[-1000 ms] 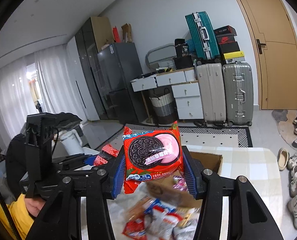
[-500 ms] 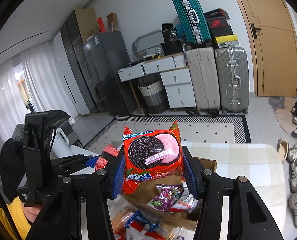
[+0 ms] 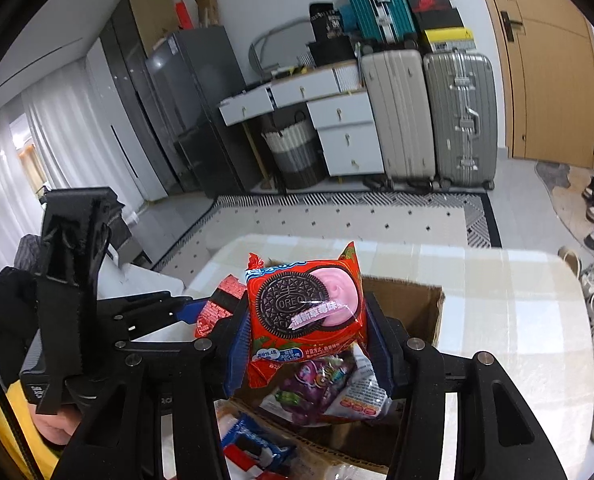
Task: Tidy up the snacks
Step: 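Lift both held packs and carry them over the cardboard box, then open both tools to release the packs into the box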
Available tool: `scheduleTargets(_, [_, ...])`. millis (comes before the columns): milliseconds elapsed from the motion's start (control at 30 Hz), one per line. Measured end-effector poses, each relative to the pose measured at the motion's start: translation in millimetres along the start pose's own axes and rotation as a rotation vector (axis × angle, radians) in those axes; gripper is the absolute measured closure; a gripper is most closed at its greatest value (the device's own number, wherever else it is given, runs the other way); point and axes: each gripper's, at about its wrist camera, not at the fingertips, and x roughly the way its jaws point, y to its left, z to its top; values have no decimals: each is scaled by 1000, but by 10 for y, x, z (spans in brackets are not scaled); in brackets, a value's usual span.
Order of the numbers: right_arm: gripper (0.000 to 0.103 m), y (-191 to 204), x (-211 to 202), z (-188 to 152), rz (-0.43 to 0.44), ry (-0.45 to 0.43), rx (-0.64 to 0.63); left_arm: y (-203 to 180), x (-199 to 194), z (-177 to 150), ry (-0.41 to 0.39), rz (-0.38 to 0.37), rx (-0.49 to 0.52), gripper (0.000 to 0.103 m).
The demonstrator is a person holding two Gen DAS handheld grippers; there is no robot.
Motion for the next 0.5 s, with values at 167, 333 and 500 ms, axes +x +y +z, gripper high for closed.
scheduleTargets(167, [52, -104, 195, -87, -6, 41, 24, 35, 310, -14, 37, -3, 0, 60])
scheduleTargets(333, [52, -143, 317, -142, -13, 71, 36, 96, 455, -92, 41, 14, 3, 59])
scheduleTargets(500, [52, -142, 394, -156, -17, 91, 35, 200, 493, -103, 32, 33, -10, 59])
